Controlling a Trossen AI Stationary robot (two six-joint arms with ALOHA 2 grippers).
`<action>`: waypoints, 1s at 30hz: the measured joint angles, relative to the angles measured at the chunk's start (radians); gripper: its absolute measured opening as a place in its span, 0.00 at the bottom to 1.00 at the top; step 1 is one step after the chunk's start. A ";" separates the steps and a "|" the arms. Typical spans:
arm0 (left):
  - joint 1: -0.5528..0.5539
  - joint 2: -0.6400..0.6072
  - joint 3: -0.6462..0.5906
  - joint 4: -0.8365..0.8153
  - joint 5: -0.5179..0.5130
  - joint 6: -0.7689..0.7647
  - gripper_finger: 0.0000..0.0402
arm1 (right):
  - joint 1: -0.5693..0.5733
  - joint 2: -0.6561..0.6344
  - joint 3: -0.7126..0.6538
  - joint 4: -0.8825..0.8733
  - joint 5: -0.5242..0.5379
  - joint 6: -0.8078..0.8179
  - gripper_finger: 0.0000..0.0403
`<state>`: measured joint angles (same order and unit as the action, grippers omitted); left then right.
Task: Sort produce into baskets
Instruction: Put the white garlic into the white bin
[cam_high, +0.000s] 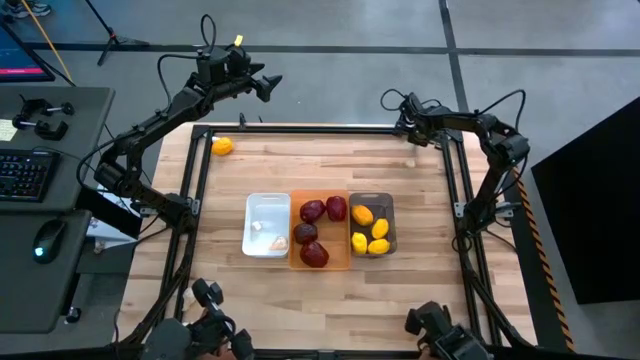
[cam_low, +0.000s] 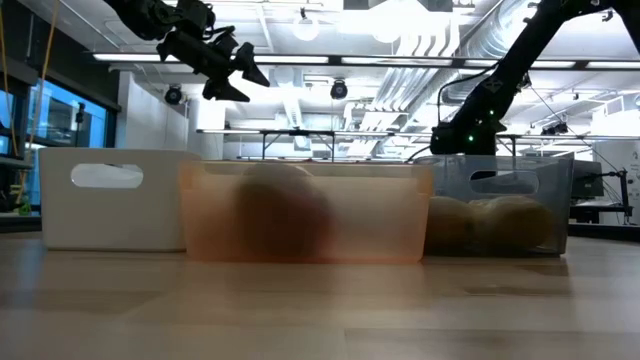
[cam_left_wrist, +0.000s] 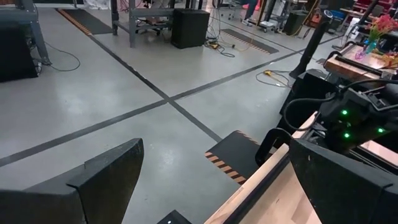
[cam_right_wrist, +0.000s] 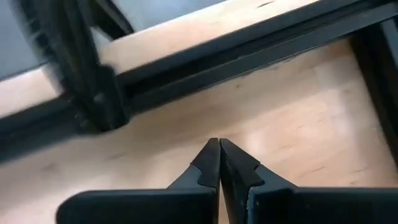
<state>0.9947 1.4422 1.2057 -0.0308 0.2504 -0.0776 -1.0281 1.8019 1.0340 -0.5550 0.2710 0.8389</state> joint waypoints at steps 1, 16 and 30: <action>0.000 0.000 0.000 0.000 0.000 0.000 0.97 | 0.009 0.000 0.000 -0.003 -0.001 -0.006 0.00; -0.001 0.000 0.000 -0.001 0.000 0.001 0.97 | 0.193 -0.047 0.001 -0.187 -0.044 -0.106 0.00; -0.001 0.000 0.000 -0.001 0.001 0.002 0.97 | 0.321 -0.047 0.002 -0.346 -0.040 -0.089 0.00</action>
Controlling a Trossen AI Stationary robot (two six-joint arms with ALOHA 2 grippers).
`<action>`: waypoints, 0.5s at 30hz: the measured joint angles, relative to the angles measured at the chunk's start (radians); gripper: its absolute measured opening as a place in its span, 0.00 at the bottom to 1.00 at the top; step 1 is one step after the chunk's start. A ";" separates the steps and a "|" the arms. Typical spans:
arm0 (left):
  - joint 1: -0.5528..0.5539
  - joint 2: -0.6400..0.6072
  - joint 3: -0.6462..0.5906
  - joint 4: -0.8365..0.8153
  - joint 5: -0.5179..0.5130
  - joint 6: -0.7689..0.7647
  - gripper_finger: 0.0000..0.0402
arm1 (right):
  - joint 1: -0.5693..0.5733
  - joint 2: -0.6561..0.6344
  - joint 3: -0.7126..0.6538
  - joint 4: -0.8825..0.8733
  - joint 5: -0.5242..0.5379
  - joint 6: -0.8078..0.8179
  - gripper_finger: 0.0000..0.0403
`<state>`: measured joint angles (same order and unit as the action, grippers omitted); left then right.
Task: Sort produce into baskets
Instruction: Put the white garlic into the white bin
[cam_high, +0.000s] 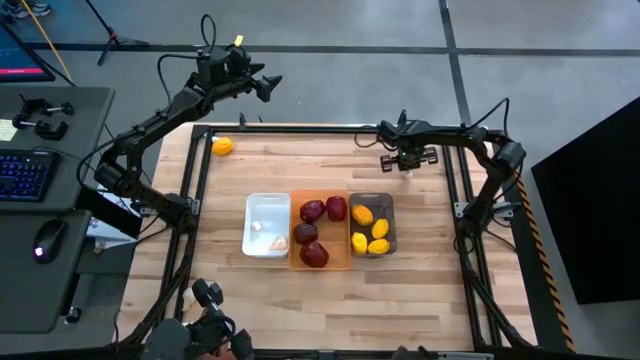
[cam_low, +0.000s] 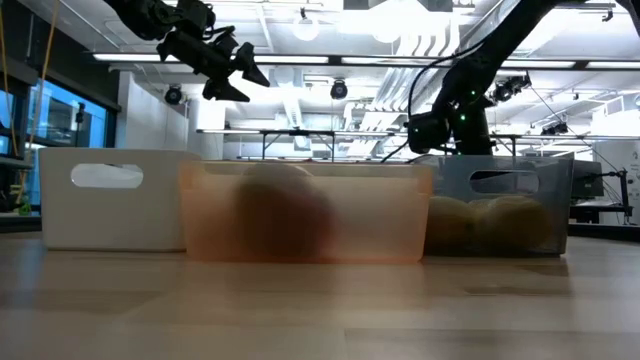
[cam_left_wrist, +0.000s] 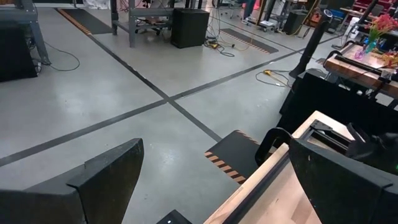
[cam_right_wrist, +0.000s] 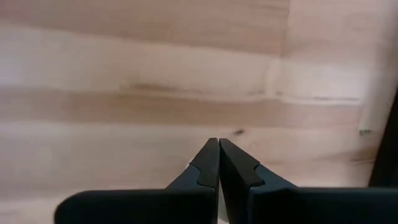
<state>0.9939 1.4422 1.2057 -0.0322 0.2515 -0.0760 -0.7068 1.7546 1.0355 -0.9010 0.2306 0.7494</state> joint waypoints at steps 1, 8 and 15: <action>0.000 0.000 0.000 0.000 0.000 0.000 0.97 | 0.013 0.000 0.000 -0.007 -0.001 0.008 0.00; 0.000 0.000 0.000 0.000 0.000 -0.001 0.97 | 0.131 0.000 0.001 -0.070 -0.008 0.082 0.00; 0.000 0.000 0.000 -0.002 0.021 -0.035 0.97 | 0.256 -0.088 -0.096 -0.083 -0.013 0.184 0.00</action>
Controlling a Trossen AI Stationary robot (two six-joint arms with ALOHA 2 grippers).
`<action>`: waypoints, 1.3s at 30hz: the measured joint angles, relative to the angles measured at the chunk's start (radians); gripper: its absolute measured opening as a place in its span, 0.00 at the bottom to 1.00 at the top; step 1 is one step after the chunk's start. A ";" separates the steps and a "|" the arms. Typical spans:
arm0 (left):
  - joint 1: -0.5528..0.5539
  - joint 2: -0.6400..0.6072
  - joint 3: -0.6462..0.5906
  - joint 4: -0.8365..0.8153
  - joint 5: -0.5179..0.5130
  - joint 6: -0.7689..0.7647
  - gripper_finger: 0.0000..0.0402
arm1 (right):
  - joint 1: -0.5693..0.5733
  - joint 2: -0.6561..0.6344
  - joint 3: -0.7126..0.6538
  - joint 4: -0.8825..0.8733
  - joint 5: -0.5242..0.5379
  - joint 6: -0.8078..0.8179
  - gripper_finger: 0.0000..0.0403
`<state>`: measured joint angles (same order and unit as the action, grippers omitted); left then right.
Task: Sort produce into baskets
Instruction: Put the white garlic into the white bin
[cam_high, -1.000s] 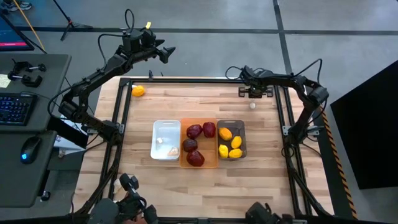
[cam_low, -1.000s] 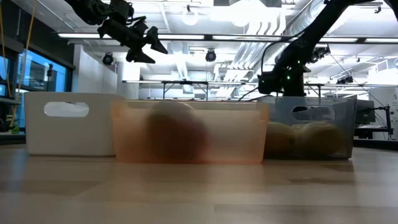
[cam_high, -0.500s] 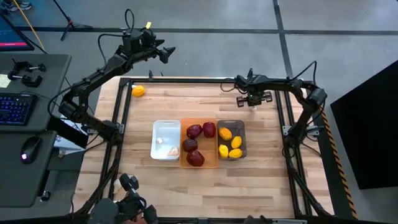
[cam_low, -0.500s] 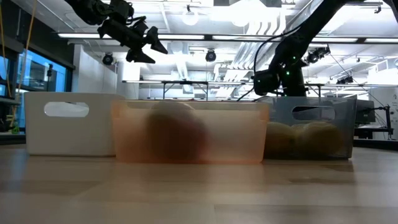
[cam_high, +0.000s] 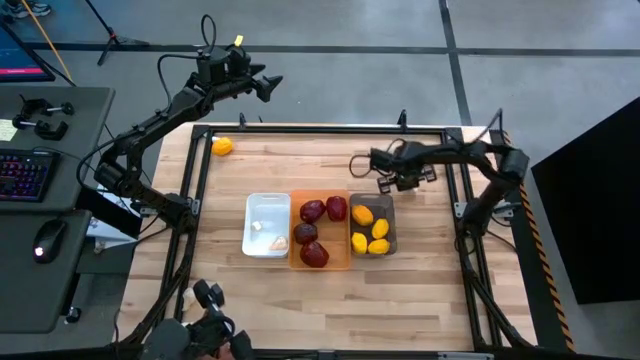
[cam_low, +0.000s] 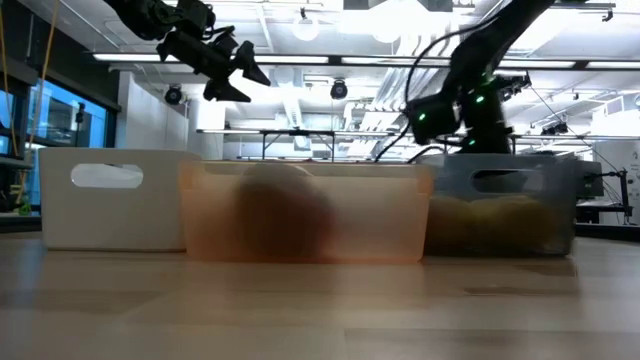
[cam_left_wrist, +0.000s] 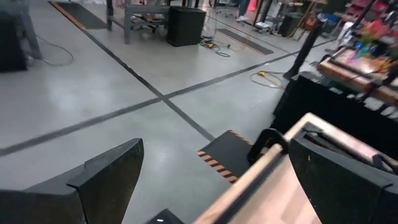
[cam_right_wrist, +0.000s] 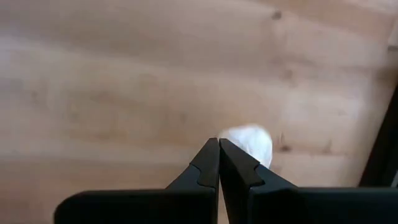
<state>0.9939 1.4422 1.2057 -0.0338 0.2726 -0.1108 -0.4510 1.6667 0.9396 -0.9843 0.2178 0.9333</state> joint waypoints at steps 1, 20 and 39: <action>0.000 0.000 0.000 0.000 0.011 -0.020 0.97 | 0.018 -0.033 -0.025 0.009 0.000 0.018 0.00; -0.279 0.000 0.000 0.033 0.033 -0.384 0.97 | -0.137 -0.476 -0.473 0.598 -0.007 0.007 0.00; -0.689 -0.152 0.000 -0.008 -0.047 -0.447 0.97 | -0.204 -0.477 -0.503 0.562 -0.134 -0.218 0.00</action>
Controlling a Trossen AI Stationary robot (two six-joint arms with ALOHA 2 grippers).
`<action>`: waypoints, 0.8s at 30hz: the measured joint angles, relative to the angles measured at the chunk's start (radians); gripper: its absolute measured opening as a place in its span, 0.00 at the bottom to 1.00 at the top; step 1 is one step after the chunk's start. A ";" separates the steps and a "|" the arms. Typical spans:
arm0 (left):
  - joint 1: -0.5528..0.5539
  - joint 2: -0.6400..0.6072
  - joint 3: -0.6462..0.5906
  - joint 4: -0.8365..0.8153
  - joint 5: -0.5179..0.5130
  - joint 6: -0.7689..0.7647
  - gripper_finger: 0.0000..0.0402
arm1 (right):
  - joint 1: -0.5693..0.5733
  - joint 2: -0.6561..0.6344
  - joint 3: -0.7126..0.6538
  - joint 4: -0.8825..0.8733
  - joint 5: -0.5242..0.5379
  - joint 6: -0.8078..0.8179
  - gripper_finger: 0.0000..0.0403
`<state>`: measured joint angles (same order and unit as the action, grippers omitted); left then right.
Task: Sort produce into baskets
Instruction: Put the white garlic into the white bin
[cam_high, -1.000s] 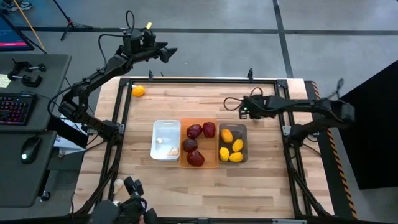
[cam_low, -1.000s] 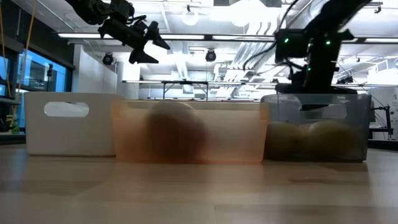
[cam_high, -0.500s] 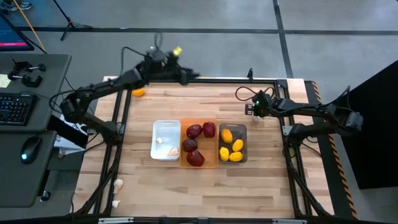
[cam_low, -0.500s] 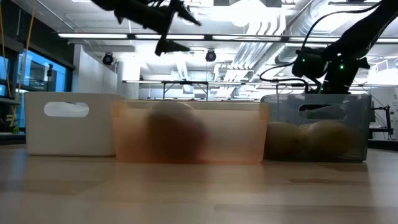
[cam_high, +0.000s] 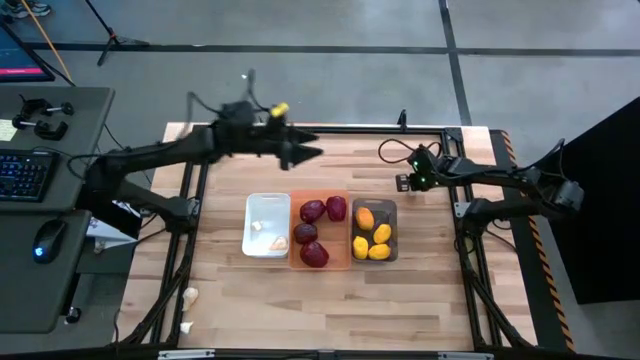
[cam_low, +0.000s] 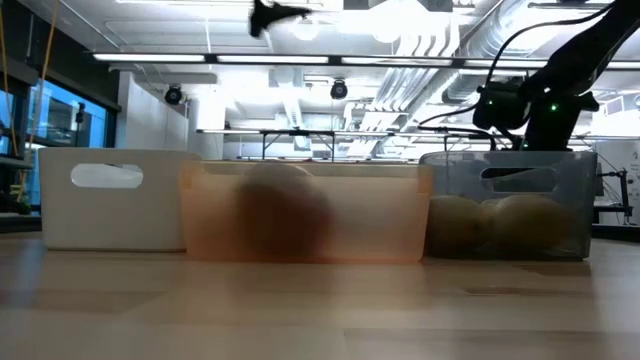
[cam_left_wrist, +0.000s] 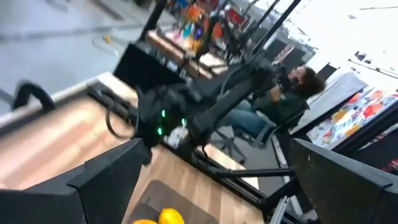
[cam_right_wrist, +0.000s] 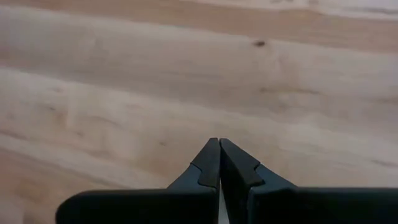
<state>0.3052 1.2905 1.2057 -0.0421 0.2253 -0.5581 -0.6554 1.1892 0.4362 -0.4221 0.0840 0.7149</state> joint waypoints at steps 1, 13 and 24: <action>0.002 -0.032 0.000 -0.017 -0.011 0.014 0.97 | 0.009 0.000 0.000 -0.007 -0.009 0.000 0.00; 0.001 -0.313 0.001 -0.371 -0.199 0.206 0.97 | 0.129 -0.076 0.000 -0.045 0.041 0.207 0.00; 0.001 -0.476 -0.289 -0.244 -0.110 0.233 0.97 | 0.178 -0.337 0.085 -0.094 0.044 0.335 0.00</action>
<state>0.3058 0.8145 0.9162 -0.2863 0.1157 -0.3252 -0.4771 0.8519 0.5209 -0.5158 0.1282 1.0496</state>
